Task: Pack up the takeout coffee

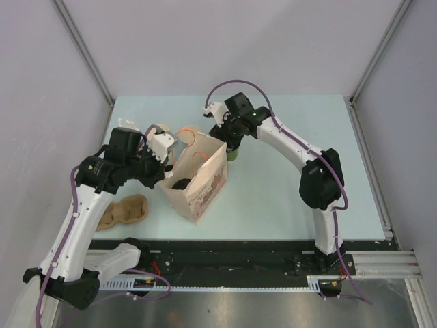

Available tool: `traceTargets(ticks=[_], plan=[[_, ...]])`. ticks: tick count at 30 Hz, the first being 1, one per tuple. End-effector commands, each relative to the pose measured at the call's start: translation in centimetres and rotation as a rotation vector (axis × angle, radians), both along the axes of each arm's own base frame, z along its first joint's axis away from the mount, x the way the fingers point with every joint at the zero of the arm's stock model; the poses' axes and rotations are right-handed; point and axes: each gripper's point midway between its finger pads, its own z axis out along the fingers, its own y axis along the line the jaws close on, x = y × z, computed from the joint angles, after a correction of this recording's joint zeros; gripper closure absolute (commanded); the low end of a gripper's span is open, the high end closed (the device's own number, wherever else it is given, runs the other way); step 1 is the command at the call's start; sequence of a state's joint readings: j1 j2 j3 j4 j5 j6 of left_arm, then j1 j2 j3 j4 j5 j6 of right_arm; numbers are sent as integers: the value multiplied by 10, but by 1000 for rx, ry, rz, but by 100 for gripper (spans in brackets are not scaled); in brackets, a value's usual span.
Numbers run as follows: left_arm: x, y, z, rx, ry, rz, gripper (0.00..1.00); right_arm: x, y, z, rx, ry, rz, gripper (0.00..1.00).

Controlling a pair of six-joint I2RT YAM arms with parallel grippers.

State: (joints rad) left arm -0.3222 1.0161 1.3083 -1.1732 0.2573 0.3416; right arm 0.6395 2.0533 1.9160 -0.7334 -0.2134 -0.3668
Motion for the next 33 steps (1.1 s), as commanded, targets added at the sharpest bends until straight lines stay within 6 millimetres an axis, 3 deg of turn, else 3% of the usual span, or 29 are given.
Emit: traceTargets(ticks=[1, 5, 7, 11, 15, 33], plan=[[-2, 1, 2, 4, 5, -12, 99, -3, -7, 57, 93, -103, 169, 33], [-2, 2, -2, 11, 15, -15, 100, -13, -21, 55, 66, -110, 339, 31], [-1, 2, -3, 14, 19, -14, 100, -17, -28, 42, 12, -99, 414, 31], [0, 3, -4, 22, 21, -10, 100, -22, -29, 32, -33, -129, 535, 32], [0, 5, -4, 34, 17, -10, 100, -23, -22, 35, -31, -196, 619, 32], [-3, 7, -4, 39, 15, -13, 100, 6, -10, 7, -132, -220, 667, 42]])
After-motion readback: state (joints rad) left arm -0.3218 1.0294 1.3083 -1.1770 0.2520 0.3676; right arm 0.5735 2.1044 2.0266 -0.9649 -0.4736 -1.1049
